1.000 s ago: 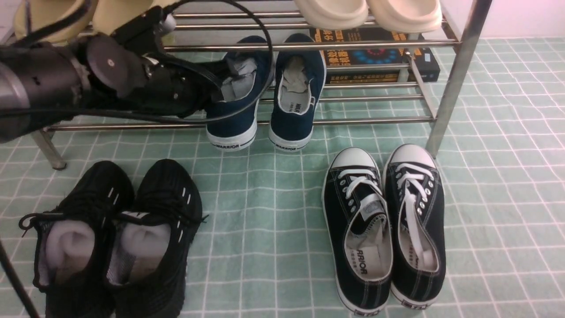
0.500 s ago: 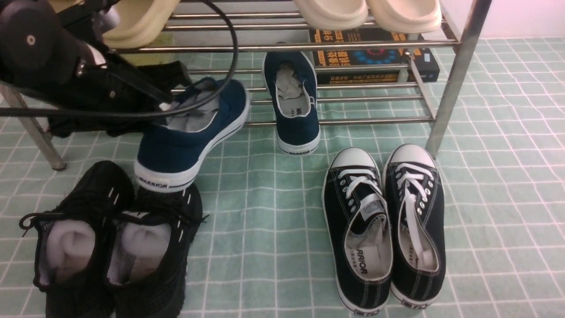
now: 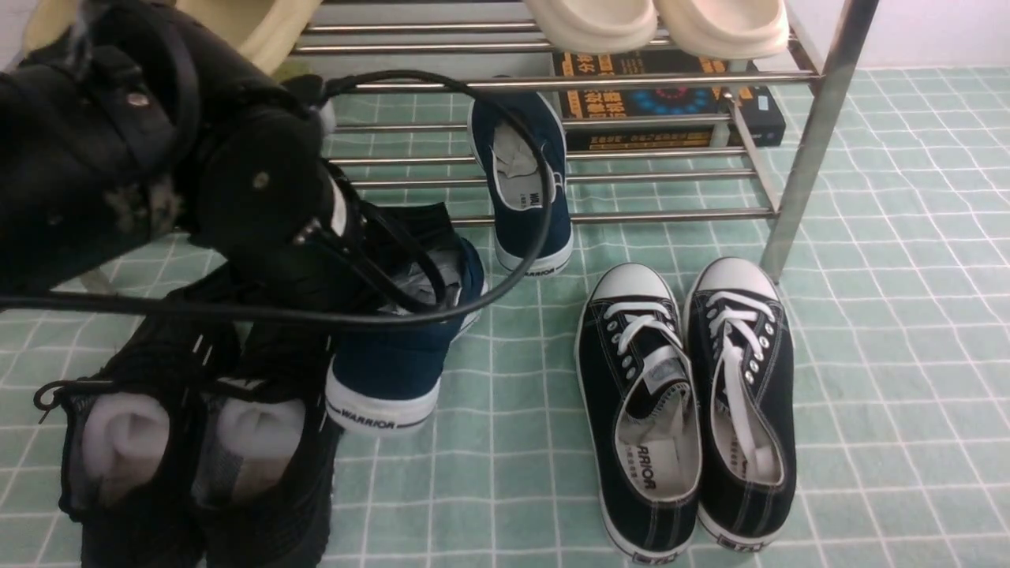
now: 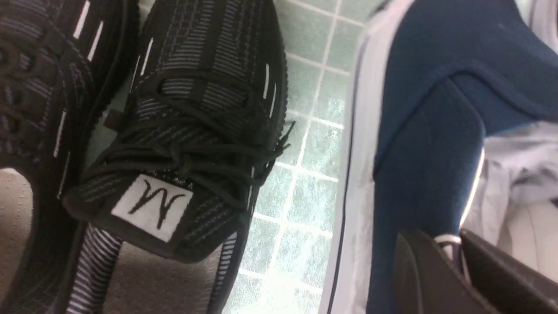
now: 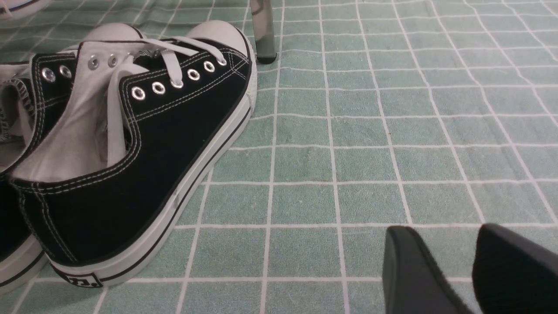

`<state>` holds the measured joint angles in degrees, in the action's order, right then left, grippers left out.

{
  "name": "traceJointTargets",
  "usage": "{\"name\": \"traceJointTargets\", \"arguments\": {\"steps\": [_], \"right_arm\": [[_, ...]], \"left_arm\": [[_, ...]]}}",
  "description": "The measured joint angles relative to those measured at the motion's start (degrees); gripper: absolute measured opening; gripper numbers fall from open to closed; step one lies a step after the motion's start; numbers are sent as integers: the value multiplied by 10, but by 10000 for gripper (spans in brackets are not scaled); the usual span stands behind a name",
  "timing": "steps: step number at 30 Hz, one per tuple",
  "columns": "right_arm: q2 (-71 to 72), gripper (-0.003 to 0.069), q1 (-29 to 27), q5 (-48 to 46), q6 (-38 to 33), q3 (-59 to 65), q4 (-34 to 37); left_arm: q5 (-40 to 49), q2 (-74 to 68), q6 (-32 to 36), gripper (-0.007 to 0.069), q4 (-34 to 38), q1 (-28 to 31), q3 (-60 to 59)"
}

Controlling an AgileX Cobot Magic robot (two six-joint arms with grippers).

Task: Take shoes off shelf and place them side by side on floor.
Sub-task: 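Set the held shoe down on the floor in front of the rack with the left gripper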

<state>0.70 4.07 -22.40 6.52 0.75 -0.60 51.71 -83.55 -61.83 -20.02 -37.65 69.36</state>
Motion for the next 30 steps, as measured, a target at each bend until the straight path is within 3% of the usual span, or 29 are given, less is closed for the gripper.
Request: {"name": "traceJointTargets", "arguments": {"steps": [10,24,30], "right_arm": [[0,240,0,0,0,0,0],[0,240,0,0,0,0,0],[0,240,0,0,0,0,0]], "left_arm": [[31,-45,-64,57,-12,-14,0],[38,-85,-60,63,2,-15,1],[46,-85,-6,159,4,-15,7]]}}
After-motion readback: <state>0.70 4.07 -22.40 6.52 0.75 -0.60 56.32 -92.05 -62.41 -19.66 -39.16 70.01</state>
